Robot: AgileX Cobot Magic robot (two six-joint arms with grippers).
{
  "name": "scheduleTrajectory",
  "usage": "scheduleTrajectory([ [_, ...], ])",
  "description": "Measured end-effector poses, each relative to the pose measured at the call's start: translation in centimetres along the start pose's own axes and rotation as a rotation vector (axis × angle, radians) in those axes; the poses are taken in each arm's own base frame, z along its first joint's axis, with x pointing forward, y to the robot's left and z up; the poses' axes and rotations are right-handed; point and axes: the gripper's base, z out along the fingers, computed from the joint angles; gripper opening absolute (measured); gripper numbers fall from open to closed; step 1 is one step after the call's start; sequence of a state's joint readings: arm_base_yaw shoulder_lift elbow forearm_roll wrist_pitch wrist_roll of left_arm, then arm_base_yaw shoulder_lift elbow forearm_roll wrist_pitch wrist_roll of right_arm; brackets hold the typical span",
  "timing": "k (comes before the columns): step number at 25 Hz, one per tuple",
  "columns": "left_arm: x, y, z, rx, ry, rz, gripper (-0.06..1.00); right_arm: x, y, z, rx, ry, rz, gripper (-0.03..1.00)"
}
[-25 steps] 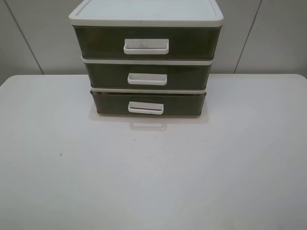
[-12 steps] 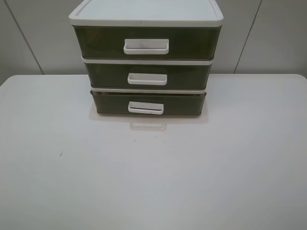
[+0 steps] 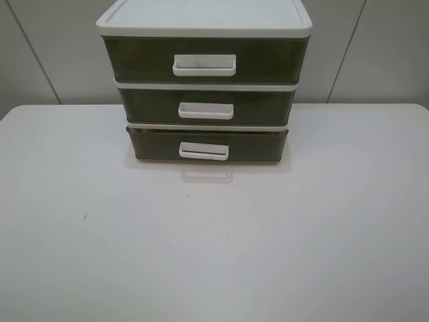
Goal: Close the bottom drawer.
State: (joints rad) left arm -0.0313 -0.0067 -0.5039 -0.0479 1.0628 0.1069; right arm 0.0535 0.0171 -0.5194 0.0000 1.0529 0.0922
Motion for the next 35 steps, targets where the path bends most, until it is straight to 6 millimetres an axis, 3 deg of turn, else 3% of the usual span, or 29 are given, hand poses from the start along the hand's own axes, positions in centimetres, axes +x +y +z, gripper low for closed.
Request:
scheduleTrajectory([
  [5, 0.0, 0.0, 0.0, 0.0, 0.0, 0.0, 0.72, 0.16, -0.02, -0.26, -0.001, -0.016, -0.077, 0.82],
  [35, 0.0, 0.0, 0.0, 0.0, 0.0, 0.0, 0.72, 0.16, -0.01, -0.26, 0.001, -0.016, -0.091, 0.82],
])
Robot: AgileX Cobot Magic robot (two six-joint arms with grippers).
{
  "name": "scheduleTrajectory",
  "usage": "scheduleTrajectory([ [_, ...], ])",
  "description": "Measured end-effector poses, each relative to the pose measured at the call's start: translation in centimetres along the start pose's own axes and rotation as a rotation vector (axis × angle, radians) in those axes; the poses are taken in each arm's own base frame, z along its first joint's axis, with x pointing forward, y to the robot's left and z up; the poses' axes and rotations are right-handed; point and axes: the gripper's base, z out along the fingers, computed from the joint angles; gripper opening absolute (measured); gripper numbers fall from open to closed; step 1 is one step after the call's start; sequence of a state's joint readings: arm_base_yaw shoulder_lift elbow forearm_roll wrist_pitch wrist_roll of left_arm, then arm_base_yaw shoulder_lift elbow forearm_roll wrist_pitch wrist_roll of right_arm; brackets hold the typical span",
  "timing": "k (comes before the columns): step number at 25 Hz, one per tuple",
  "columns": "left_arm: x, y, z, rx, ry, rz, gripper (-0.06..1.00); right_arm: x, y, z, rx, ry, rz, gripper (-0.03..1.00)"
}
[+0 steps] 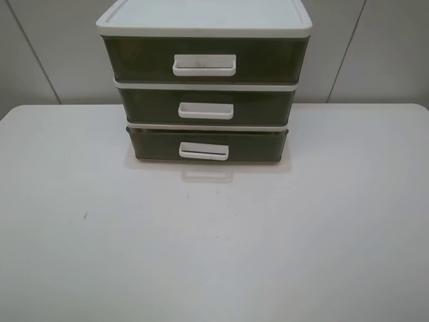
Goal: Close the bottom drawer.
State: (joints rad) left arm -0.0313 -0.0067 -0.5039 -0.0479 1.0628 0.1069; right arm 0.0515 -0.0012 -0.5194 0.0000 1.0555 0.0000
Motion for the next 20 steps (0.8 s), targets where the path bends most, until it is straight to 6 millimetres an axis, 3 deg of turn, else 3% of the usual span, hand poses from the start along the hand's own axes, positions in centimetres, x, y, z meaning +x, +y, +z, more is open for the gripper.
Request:
scheduleTrajectory([
  [20, 0.0, 0.0, 0.0, 0.0, 0.0, 0.0, 0.72, 0.0, 0.0, 0.0, 0.005, 0.0, 0.002, 0.82],
])
